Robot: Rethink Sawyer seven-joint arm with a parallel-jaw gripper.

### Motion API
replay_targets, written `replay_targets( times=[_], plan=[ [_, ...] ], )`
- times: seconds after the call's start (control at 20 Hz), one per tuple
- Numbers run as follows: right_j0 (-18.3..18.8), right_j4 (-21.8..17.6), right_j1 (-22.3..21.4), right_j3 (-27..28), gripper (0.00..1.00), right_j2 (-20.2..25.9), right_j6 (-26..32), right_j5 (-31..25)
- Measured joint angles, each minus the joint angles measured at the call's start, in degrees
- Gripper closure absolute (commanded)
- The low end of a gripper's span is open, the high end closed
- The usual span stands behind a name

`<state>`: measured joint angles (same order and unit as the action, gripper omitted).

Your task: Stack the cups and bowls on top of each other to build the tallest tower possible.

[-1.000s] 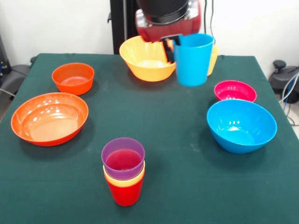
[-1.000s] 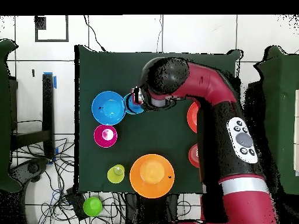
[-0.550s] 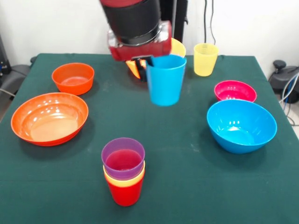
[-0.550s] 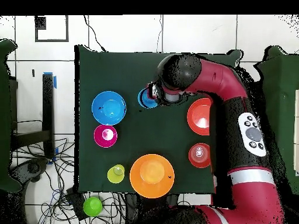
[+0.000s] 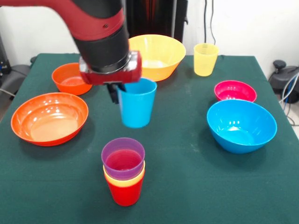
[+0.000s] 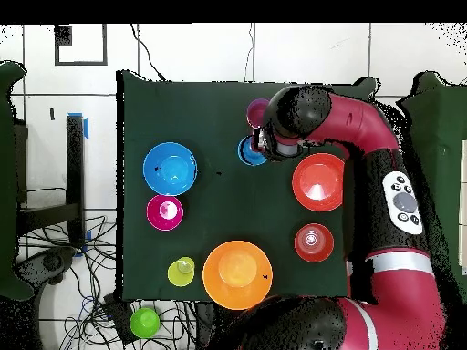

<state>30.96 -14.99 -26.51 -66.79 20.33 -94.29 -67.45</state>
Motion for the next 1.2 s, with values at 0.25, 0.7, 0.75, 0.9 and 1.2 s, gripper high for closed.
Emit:
replay_targets(
  times=[0.25, 0.7, 0.75, 0.9, 1.2],
  plan=[
    [0.5, -1.9, 2.8, 3.9, 1.0, 0.2, 0.0, -0.1],
    [0.5, -2.5, 4.4, 8.8, 1.0, 0.7, 0.0, -4.3],
    [0.5, -2.5, 4.4, 9.2, 1.0, 0.8, 0.0, -5.0],
    [0.5, -2.6, 4.4, 10.1, 1.0, 0.9, 0.0, -6.1],
    [0.5, -2.7, 4.2, 10.7, 1.0, 1.0, 0.0, -7.2]
  ],
)
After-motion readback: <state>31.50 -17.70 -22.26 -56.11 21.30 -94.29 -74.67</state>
